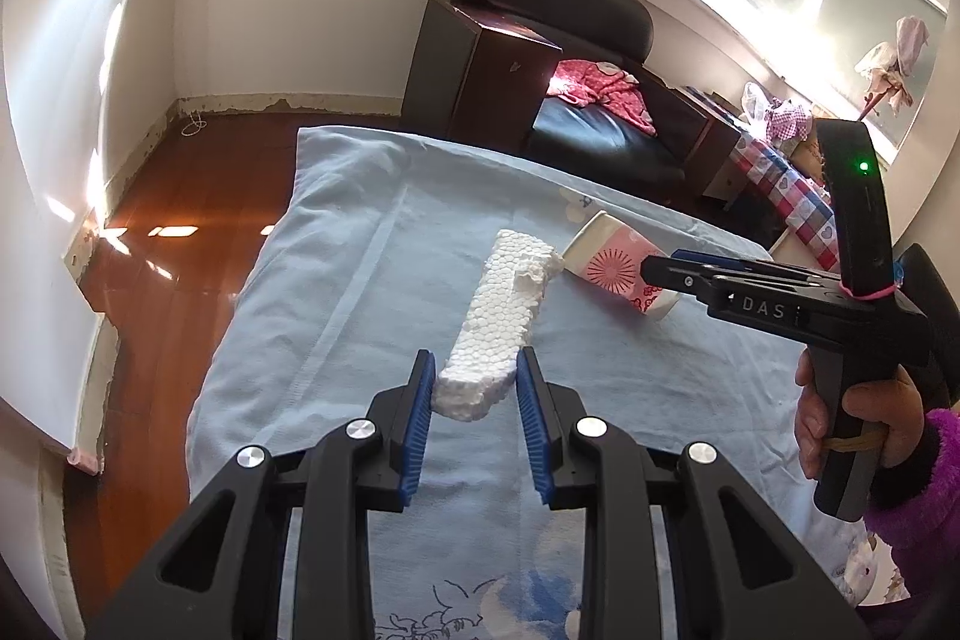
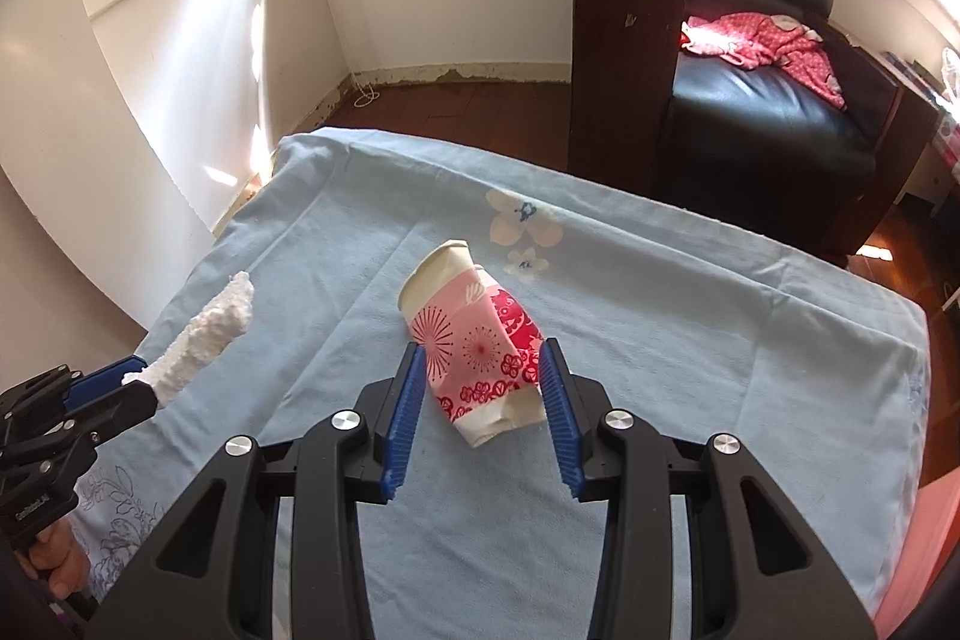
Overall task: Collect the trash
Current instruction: 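Grasp the white foam strip with the left tool while the right tool grasps the paper cup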
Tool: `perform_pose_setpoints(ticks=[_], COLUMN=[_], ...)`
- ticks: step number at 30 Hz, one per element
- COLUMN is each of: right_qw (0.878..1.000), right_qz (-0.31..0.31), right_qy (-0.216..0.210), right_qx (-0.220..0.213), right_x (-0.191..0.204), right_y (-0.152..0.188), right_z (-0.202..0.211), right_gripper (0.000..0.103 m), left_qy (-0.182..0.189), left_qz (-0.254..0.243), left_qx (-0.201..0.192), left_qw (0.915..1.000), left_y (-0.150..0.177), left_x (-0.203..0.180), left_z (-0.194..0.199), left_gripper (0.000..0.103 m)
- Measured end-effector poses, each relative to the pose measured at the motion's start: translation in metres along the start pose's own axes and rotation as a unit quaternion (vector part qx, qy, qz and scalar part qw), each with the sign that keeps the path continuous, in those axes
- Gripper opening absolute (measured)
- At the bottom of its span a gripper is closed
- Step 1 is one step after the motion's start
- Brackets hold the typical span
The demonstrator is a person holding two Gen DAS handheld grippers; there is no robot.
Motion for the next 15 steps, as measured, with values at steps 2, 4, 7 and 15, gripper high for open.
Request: perform_pose_setpoints(ticks=[2, 4, 7, 15], right_qw=[1.000, 1.000, 1.000, 0.999], right_qz=[0.005, 0.009, 0.017, -0.006], right_qy=[0.007, 0.009, 0.008, 0.001], right_qx=[-0.006, -0.008, -0.003, -0.032], right_x=[0.002, 0.005, 0.010, 0.014], right_y=[0.000, 0.001, 0.006, 0.014], right_z=[0.000, 0.001, 0.002, 0.031], right_gripper=[0.036, 0.022, 0.012, 0.005], left_qy=[-0.001, -0.001, -0.001, 0.006], left_qz=[0.000, 0.001, 0.000, -0.009], left_qx=[0.002, 0.003, 0.003, -0.004], left_qw=[1.0000, 1.0000, 1.0000, 0.9999], left_y=[0.001, 0.000, 0.001, 0.002], left_x=[0.000, 0.000, -0.002, -0.012], left_z=[-0.001, -0.002, -0.002, 0.002], left_gripper=[0.027, 0.027, 0.027, 0.027])
Point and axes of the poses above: each gripper's, at about its wrist camera, not at the fingertips, and z roughly against the way its jaws point, x to its left, y to its underside, the point moved 4 cm from there along -z, roughly the way its jaws point, and after that the axes turned 14 degrees about z, right-handed, at the moved point
